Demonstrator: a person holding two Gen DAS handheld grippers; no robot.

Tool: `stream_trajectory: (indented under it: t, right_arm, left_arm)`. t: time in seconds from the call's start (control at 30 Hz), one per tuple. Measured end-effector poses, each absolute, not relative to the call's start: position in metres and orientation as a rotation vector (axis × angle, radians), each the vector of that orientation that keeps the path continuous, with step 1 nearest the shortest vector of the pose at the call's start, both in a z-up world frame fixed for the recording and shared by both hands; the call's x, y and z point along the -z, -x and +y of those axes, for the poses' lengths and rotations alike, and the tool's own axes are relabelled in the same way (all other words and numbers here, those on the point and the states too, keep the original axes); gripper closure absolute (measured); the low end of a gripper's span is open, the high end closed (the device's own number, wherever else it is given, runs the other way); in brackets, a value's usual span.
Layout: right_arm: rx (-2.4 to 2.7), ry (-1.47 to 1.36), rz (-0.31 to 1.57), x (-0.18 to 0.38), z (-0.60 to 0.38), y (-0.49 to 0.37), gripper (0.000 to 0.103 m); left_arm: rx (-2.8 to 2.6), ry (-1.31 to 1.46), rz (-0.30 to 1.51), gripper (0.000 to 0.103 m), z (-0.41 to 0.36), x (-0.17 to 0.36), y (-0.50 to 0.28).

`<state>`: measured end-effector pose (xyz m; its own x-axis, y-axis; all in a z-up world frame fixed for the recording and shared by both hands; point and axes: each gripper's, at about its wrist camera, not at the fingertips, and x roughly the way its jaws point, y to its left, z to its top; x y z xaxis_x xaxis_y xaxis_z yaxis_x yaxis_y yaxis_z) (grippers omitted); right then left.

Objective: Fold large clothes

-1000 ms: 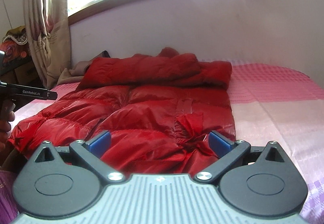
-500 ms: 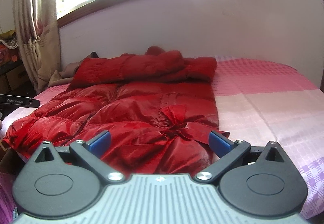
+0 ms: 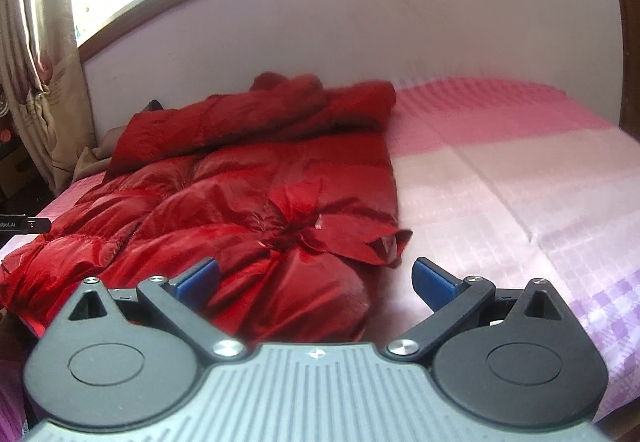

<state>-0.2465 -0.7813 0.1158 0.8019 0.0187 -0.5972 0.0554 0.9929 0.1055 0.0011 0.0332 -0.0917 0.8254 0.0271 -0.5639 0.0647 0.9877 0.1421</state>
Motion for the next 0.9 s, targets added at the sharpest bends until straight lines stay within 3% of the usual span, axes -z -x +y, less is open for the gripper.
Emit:
stream_trajectory:
  t: [0.77,0.83,0.9]
  right_arm:
    - [-0.11,-0.236,0.695,-0.094,-0.784,0.227,0.0]
    - [-0.126,-0.228,0.692,-0.093,-0.784,0.226,0.001]
    - [-0.137,-0.215,0.689,-0.092,-0.784,0.225,0.009]
  left_arm:
    - [0.114,-0.113,0.71,0.0,0.04,0.109,-0.012]
    - [0.13,-0.105,0.712,0.004,0.042,0.109,-0.013]
    - [0.15,-0.11,0.713,0.014,0.041,0.109,-0.012]
